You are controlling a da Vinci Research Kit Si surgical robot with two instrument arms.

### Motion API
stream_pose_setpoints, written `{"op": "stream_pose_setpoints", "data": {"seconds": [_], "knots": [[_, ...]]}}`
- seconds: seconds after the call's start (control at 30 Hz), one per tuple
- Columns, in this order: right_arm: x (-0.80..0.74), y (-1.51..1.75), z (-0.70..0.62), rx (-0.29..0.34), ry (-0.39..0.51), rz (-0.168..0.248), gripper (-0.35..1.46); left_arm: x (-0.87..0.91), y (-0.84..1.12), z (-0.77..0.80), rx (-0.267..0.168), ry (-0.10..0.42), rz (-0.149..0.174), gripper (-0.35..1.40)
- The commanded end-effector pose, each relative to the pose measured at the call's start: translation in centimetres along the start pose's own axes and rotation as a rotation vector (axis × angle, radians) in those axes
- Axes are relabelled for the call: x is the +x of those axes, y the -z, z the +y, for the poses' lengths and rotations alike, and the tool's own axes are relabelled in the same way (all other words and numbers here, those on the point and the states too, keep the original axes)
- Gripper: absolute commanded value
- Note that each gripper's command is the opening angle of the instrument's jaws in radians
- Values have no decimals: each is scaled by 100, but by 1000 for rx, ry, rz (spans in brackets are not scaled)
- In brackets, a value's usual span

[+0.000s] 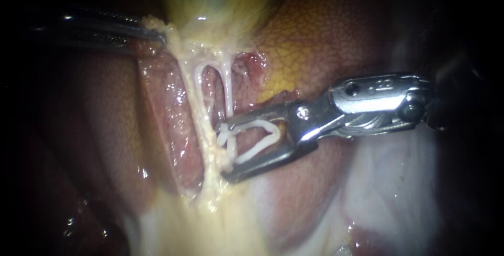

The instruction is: Clipping first clip left tube

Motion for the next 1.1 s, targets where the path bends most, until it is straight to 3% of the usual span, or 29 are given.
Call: {"op": "stream_pose_setpoints", "data": {"seconds": [0.03, 0.5, 0.77, 0.87, 1.1], "knots": [[-1, 1, 2, 1, 0, 0, 41, 0, 0, 0, -1, 0, 0, -35], [-24, -16, 19, 6, 13, -9, 41, 0, 0, 0, -1, 0, 0, -35], [-40, -16, 40, 10, 1, -13, 41, 0, 0, 0, -1, 0, 0, -35], [-43, -16, 46, 32, -4, -8, 42, 0, -1, 0, -1, 0, 0, -35], [-40, -24, 57, 147, -27, 57, 42, 0, -3, 0, -2, 0, 0, -35]]}}
